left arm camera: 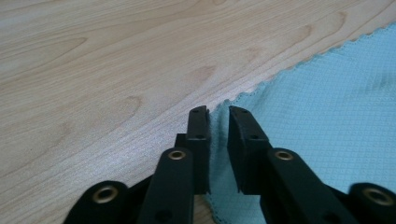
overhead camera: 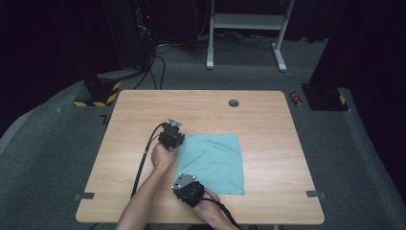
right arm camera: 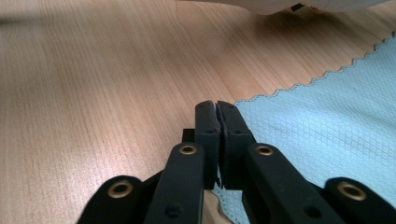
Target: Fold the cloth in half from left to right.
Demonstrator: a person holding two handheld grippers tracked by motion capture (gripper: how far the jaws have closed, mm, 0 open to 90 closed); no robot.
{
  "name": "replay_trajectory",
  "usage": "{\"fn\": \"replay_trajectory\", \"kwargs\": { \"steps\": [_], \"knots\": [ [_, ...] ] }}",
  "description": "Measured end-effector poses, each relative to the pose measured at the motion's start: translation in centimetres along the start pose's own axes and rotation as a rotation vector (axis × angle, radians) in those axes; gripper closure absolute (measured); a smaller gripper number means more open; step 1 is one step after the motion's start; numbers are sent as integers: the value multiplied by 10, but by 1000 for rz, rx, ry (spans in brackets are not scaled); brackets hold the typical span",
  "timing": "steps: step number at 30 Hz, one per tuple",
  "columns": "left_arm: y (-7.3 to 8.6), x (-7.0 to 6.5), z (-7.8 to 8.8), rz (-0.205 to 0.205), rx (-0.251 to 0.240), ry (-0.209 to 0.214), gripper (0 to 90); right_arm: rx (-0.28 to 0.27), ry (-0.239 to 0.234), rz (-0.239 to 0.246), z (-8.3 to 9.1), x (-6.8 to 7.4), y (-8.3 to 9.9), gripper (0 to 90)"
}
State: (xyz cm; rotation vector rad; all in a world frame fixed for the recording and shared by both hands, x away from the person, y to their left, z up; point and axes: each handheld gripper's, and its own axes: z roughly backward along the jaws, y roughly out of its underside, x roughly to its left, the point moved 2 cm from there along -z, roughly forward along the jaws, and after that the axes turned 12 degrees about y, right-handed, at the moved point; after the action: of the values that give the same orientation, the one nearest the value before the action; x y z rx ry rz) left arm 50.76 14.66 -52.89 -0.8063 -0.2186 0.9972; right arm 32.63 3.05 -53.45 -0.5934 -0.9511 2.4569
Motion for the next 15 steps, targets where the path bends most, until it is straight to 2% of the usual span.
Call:
{"fn": "replay_trajectory", "kwargs": {
  "steps": [3, 8, 15],
  "knots": [
    [-1, 2, 0, 20, -3, 17, 876, -1, 3, 2, 0, 0, 0, 893],
    [-6, 5, 1, 28, 31, 33, 889, -5, 3, -3, 1, 0, 0, 896],
    [-13, 9, 12, 48, -12, 72, 889, -27, 0, -18, 8, -4, -4, 897]
  ]
}}
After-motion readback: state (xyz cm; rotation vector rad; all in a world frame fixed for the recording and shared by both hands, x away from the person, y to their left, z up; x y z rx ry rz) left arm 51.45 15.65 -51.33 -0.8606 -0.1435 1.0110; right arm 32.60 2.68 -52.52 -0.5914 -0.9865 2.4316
